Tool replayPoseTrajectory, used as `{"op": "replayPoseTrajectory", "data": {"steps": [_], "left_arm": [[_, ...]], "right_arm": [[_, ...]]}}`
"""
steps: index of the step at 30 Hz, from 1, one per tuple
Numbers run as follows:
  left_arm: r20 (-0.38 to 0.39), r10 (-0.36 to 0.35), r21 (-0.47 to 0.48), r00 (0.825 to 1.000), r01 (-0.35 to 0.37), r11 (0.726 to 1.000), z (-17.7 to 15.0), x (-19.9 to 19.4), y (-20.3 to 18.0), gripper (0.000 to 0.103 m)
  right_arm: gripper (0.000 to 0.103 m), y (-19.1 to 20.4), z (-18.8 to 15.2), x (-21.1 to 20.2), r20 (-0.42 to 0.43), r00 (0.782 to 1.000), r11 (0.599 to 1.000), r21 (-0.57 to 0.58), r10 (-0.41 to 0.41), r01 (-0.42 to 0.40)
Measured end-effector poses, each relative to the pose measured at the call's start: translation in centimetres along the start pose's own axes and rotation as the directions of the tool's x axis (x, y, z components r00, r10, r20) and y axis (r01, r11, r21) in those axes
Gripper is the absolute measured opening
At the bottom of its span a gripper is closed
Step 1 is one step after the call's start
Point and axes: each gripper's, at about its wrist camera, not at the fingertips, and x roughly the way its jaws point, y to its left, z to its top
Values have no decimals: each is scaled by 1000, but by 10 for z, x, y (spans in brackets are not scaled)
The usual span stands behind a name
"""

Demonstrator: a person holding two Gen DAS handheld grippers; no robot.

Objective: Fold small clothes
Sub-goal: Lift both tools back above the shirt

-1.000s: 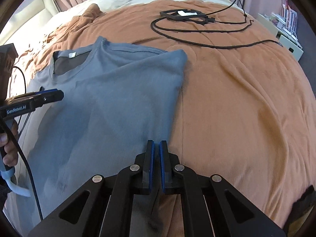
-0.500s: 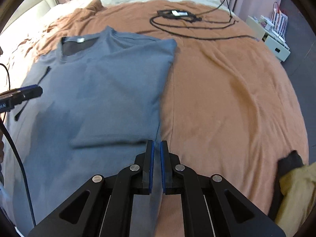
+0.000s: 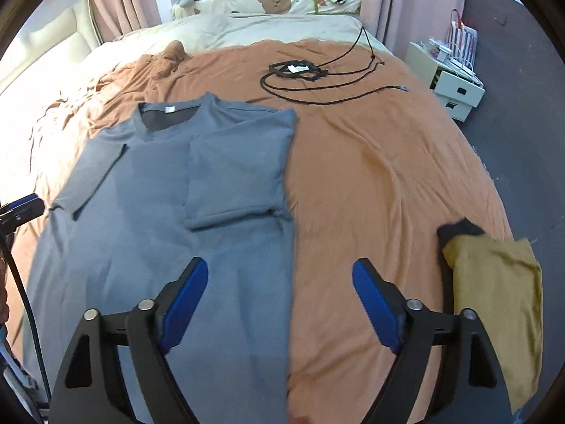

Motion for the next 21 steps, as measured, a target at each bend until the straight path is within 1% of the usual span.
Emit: {"op": "replayPoseTrajectory", "data": {"steps": [3, 6, 9, 10, 13, 18, 21], "left_arm": [[19, 14, 6, 1000, -14, 1000, -11, -30, 1, 92], [34, 19, -30, 999, -18, 999, -18, -57, 6, 92], [58, 27, -19, 998, -26, 999, -27, -86, 6, 92], [67, 34, -10, 997, -33, 999, -32, -97, 6, 92], [85, 41, 15, 996, -43, 999, -47, -123, 5, 92], [125, 10, -9, 992, -9, 1000, -72, -167, 10, 92], [147, 21, -5, 989, -20, 1000, -86, -190, 13, 92]], "right_arm": [[85, 6, -11, -25, 10, 1000, 1000, 5, 25, -25], [90, 8, -21, -49, 37, 998, 999, 22, 48, -49], [91, 7, -37, -72, 41, 995, 996, 29, 86, -87], [91, 8, -42, -80, 48, 995, 996, 21, 90, -91], [91, 9, -57, -104, 85, 994, 998, 3, 63, -63], [91, 10, -85, -139, 127, 987, 995, 6, 98, -100], [91, 13, -102, -154, 153, 984, 996, -1, 91, -92]]}}
